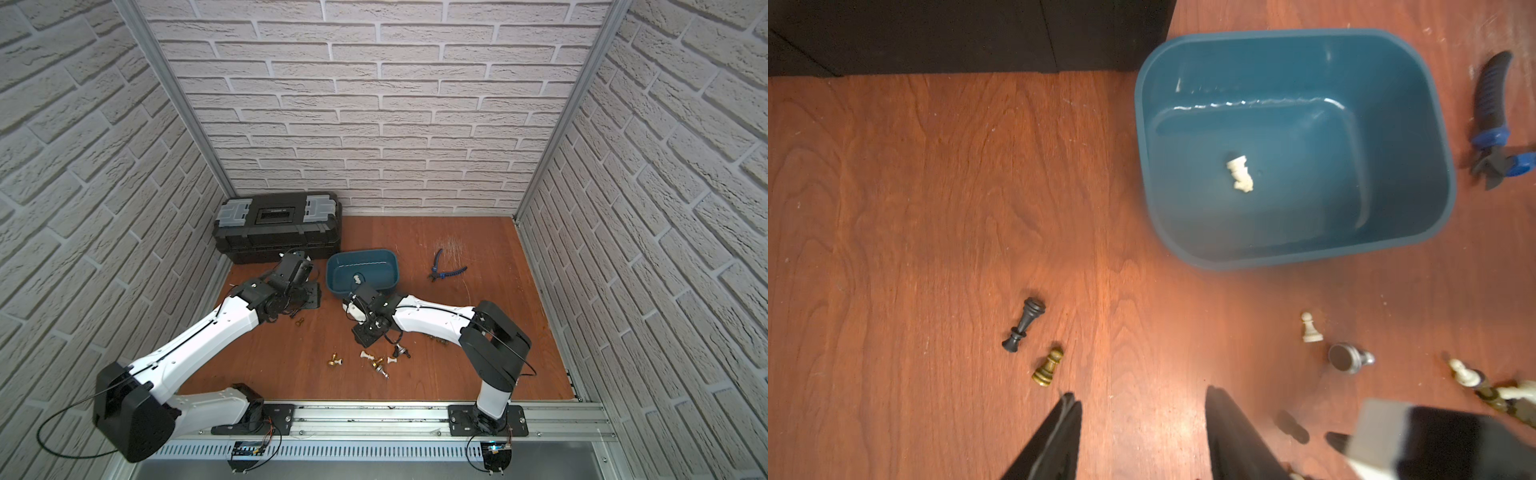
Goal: Put the chess pieces into the storage box
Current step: Pick up the chess piece at the center of the board.
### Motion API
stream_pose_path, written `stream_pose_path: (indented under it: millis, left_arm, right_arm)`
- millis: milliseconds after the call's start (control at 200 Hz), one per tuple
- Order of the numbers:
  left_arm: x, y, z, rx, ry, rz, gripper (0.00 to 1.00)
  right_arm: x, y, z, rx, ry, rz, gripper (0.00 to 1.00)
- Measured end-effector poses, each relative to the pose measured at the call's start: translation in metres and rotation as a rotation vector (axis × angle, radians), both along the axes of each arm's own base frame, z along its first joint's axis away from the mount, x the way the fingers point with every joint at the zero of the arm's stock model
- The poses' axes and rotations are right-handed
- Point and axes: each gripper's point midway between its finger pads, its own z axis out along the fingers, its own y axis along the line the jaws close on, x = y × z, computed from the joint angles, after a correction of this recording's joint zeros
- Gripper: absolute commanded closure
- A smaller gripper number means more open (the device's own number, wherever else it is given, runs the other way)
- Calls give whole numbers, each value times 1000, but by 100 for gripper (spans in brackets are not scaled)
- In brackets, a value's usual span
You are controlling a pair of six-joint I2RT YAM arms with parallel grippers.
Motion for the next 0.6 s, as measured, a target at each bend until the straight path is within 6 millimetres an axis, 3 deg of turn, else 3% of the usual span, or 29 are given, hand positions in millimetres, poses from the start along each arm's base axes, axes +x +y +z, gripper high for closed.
stream_pose_path:
  millis: [305,510,605]
  left_arm:
    - [-3,5,-3,12,-3,7,47]
    - [-5,8,-6,20,-5,12,47]
    - [-6,9,-7,23,-3,14,47]
  right_arm:
    - [7,-3,-4,-60,-55,-14,62]
    - [10,-5,-20,-103,-48,-20,65]
    - [10,-6,-25,-116,-42,-20,71]
